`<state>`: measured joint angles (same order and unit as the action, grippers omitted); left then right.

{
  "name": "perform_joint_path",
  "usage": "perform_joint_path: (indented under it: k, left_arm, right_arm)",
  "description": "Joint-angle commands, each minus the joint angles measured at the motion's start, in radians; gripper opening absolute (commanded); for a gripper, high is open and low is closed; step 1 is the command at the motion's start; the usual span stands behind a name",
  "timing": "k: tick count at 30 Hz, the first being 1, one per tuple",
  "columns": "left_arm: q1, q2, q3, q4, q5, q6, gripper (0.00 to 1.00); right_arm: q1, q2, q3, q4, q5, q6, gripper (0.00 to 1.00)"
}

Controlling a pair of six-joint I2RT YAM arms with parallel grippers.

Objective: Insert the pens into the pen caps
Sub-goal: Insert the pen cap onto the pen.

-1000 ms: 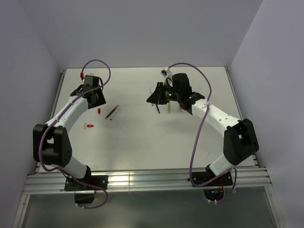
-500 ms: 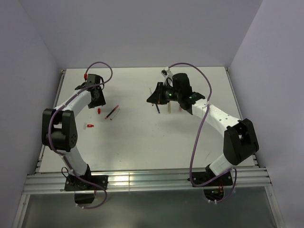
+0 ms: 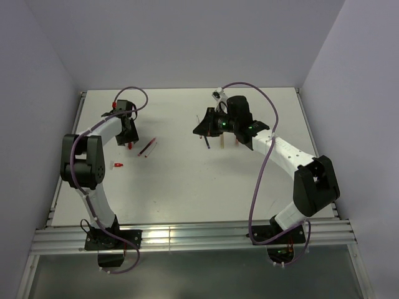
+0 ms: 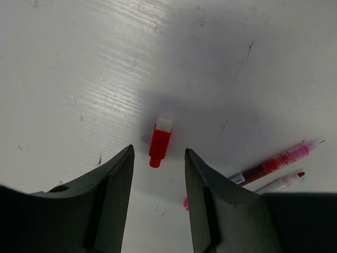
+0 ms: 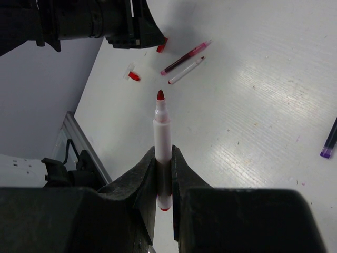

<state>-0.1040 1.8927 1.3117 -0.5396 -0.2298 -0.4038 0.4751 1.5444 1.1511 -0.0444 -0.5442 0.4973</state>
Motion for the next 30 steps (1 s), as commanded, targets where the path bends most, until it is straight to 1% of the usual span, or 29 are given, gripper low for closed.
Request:
perform_joint_path:
  k: [1, 10, 18, 21, 22, 24, 25, 27, 30]
  left_arm:
    - [0.006, 0.016, 0.053, 0.01, 0.023, 0.016, 0.48]
    - [0.02, 0.068, 0.057, 0.012, 0.032, 0.014, 0.44]
    - [0.021, 0.105, 0.06, 0.006, 0.041, 0.003, 0.36]
    - [0.021, 0.112, 0.058, -0.002, 0.043, -0.009, 0.29]
    - [0.021, 0.111, 0.057, -0.003, 0.044, -0.016, 0.24]
    - [0.023, 0.111, 0.055, -0.011, 0.044, -0.023, 0.18]
    - [0.021, 0.112, 0.057, -0.017, 0.044, -0.03, 0.09]
    - [0.021, 0.111, 0.064, -0.025, 0.046, -0.035, 0.02]
    - [0.021, 0.092, 0.07, -0.037, 0.047, -0.046, 0.0]
  right_arm:
    - [-0.01, -0.035, -0.01, 0.041, -0.013, -0.002, 0.0]
    - [-0.01, -0.033, -0.01, 0.041, -0.013, 0.0, 0.0]
    - [-0.013, -0.032, -0.01, 0.041, -0.01, -0.002, 0.0]
    - [-0.013, -0.027, -0.007, 0.04, -0.01, -0.006, 0.0]
    - [-0.013, -0.024, -0.005, 0.041, -0.011, -0.005, 0.0]
    - [-0.013, -0.023, -0.004, 0.041, -0.016, -0.006, 0.0]
    - [-0.013, -0.02, -0.004, 0.041, -0.017, -0.006, 0.0]
    - [-0.013, -0.02, -0.002, 0.041, -0.017, -0.008, 0.0]
    - [-0.013, -0.018, -0.002, 0.041, -0.019, -0.009, 0.0]
